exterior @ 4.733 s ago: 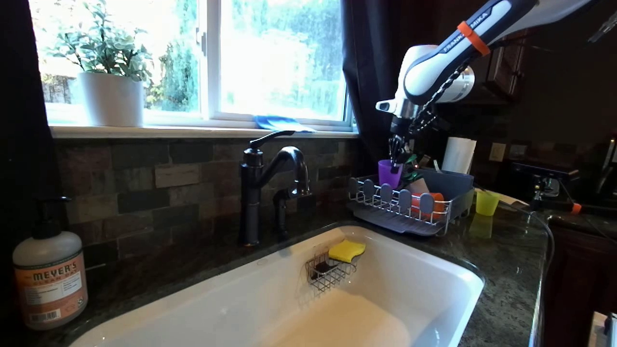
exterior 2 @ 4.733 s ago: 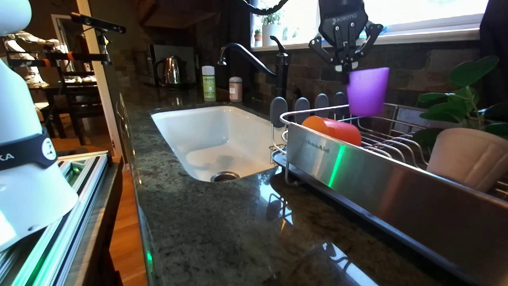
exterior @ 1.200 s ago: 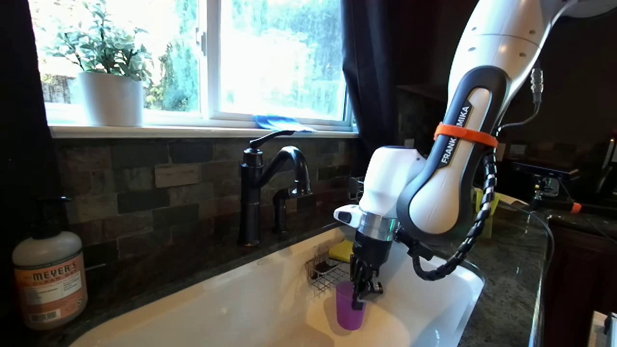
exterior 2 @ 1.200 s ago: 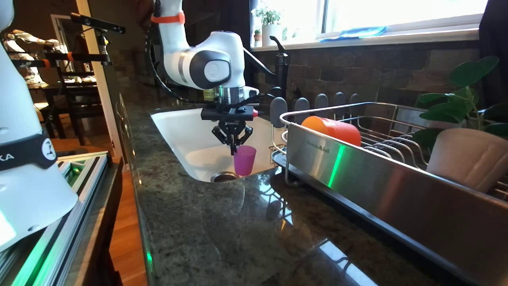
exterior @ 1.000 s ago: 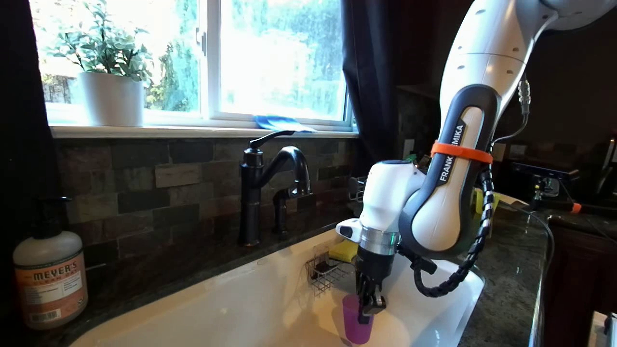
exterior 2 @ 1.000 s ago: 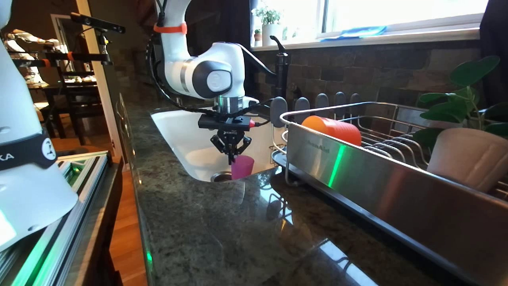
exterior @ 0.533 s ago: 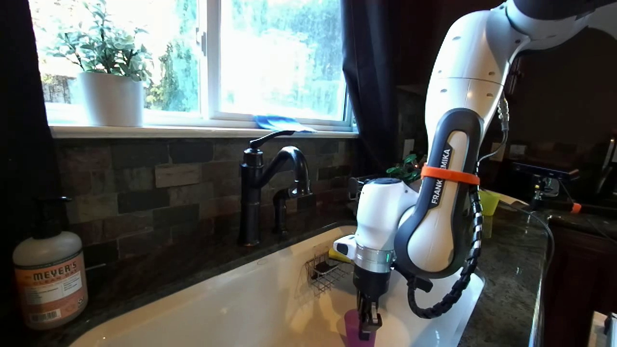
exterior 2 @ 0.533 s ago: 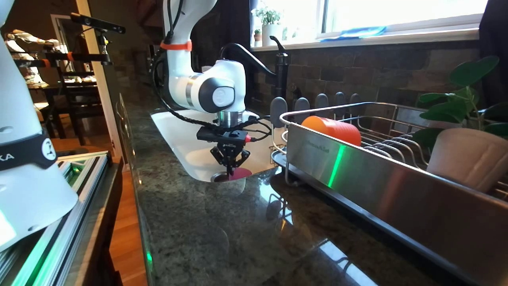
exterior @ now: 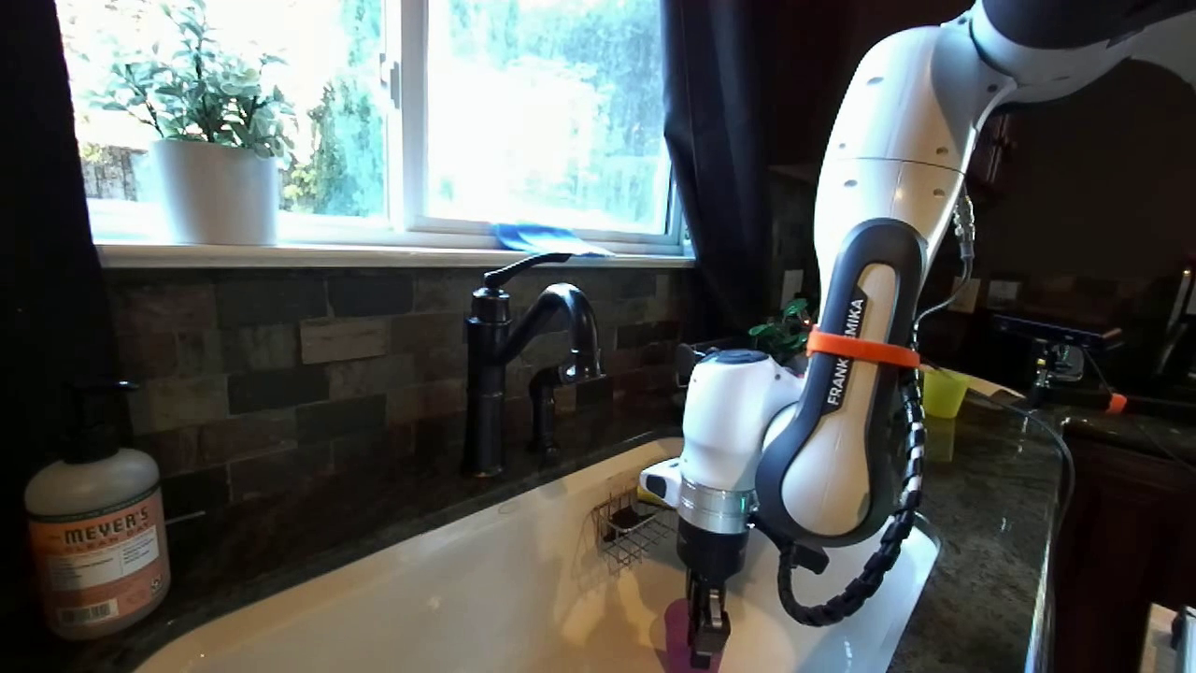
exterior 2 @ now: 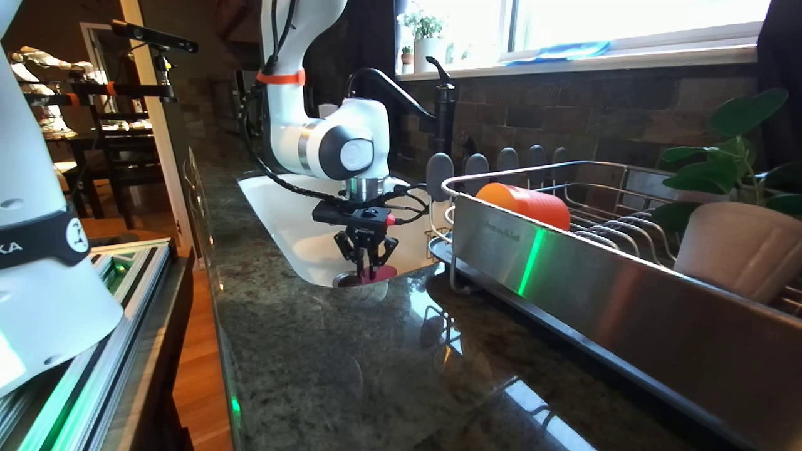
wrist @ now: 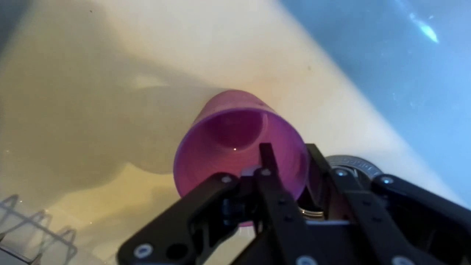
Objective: Place the purple cup in the sink
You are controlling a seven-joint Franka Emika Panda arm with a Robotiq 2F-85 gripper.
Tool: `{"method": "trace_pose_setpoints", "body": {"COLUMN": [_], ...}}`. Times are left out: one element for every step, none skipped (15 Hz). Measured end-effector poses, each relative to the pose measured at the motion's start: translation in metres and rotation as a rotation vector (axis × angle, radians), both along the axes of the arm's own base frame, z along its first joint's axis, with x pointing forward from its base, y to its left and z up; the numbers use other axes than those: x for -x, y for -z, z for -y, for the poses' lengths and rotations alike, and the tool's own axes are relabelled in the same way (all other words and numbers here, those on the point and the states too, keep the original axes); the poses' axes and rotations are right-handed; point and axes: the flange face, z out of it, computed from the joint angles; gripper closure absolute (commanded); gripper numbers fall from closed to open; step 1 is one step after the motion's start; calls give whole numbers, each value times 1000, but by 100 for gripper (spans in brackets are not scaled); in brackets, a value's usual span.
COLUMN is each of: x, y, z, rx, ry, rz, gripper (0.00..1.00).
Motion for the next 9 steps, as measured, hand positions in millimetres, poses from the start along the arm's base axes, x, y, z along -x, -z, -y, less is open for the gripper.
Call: {"method": "trace_pose_setpoints", "body": {"x": [0,1,1,2,4,7,11,15,19], "y": [0,-3,-7,-15,-24,-35,-47,-60,-73], "z": [-3,-7,-12,-18,-25,-33,-41,-46,-51], "rx": [2,5,9,17,28,44,65,87,108], "ry": [-5,-14,-26,-43,-62,-82,-101,-113,-121], "rz": [0,2,8,15,22,24,18,10,5], "gripper": [32,26,19,10,4,0,0,0,0]}}
